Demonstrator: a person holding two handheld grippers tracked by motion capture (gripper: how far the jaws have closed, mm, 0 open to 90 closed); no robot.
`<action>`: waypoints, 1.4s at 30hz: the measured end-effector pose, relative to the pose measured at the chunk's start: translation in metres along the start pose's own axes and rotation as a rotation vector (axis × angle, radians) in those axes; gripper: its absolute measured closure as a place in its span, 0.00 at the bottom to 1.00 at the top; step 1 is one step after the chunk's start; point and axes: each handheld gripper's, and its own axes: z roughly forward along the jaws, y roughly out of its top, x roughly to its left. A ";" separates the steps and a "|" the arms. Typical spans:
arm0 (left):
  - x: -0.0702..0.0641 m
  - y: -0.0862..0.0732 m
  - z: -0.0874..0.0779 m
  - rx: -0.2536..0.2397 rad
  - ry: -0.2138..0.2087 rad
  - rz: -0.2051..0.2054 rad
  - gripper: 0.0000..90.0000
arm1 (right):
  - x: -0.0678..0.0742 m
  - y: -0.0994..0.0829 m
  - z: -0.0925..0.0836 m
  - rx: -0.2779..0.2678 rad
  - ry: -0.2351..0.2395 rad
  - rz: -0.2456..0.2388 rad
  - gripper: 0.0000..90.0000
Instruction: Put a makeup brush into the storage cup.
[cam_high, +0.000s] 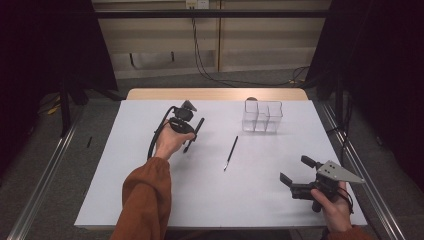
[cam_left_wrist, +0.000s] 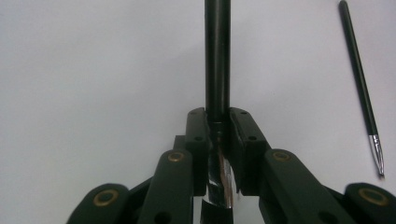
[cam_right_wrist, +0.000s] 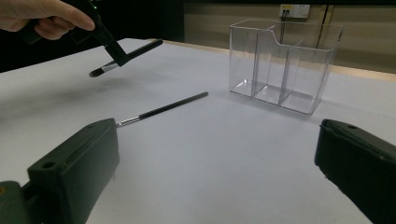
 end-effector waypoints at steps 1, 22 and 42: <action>0.000 0.000 0.000 0.000 0.000 0.000 0.88 | 0.000 0.000 0.000 0.000 0.000 0.000 0.00; 0.015 -0.032 -0.021 -0.322 -0.048 0.027 0.88 | 0.000 0.000 0.000 -0.002 0.001 0.000 0.00; 0.013 -0.063 -0.049 -0.547 -0.128 0.069 0.88 | 0.001 0.001 0.001 -0.003 0.007 -0.002 0.00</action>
